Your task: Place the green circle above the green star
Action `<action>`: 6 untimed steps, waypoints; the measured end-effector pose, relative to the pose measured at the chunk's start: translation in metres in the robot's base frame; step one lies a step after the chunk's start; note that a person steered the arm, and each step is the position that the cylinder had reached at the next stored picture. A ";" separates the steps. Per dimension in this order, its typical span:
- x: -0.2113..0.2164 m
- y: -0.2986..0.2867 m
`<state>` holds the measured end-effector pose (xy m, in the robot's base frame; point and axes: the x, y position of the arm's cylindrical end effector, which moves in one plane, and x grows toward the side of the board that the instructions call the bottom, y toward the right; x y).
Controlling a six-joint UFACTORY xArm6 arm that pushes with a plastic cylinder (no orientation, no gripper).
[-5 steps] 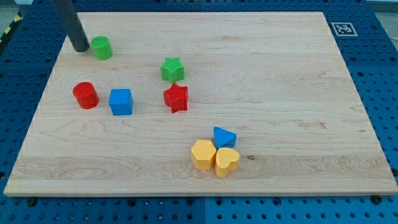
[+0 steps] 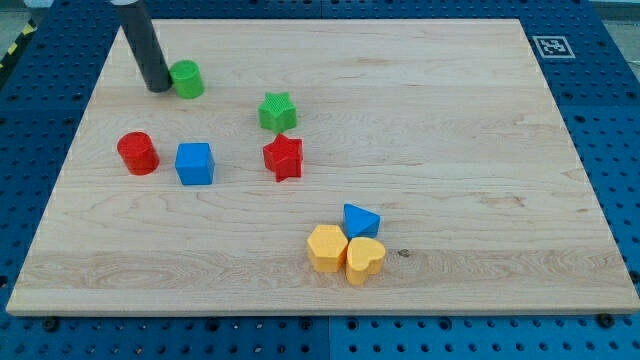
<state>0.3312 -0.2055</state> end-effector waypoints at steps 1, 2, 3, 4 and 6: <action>0.000 0.026; 0.000 0.051; 0.000 0.076; 0.000 0.099; 0.000 0.124</action>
